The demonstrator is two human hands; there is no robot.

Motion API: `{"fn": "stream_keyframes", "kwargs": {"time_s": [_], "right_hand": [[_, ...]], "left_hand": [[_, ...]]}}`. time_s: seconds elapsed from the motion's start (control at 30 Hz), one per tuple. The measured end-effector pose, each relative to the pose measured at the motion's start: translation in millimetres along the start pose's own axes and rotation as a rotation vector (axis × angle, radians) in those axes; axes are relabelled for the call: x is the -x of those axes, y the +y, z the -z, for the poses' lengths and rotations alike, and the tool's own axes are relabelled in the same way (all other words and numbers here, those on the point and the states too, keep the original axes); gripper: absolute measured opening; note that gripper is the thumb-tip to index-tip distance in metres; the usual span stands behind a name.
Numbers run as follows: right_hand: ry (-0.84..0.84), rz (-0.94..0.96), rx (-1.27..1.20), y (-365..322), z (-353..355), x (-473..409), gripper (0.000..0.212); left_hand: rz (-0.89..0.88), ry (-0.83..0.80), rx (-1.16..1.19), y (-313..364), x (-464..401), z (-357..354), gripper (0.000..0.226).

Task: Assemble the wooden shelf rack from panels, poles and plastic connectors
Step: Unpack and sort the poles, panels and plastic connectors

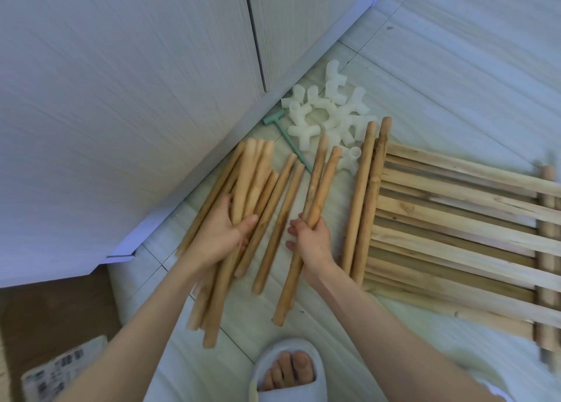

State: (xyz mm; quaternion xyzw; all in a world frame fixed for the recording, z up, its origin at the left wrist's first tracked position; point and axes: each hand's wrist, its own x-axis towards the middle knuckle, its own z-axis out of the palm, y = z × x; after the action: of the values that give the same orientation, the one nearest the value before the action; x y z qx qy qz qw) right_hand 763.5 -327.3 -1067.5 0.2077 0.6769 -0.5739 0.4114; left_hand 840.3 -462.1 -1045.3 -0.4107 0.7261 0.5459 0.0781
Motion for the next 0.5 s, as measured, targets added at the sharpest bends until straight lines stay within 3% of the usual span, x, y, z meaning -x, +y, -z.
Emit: {"fn": "stream_keyframes", "kwargs": {"time_s": [0.2,0.4,0.5], "right_hand": [[0.134,-0.034,-0.097,5,17,12,0.009],[0.131,-0.089,-0.077,13,26,17,0.007],[0.084,-0.139,-0.058,14,18,19,0.022]], "left_hand": [[-0.002,-0.144,-0.185,-7,14,-56,0.063],[-0.087,-0.032,-0.449,-7,16,-77,0.072],[-0.158,0.018,-0.605,-8,19,-74,0.065]]}}
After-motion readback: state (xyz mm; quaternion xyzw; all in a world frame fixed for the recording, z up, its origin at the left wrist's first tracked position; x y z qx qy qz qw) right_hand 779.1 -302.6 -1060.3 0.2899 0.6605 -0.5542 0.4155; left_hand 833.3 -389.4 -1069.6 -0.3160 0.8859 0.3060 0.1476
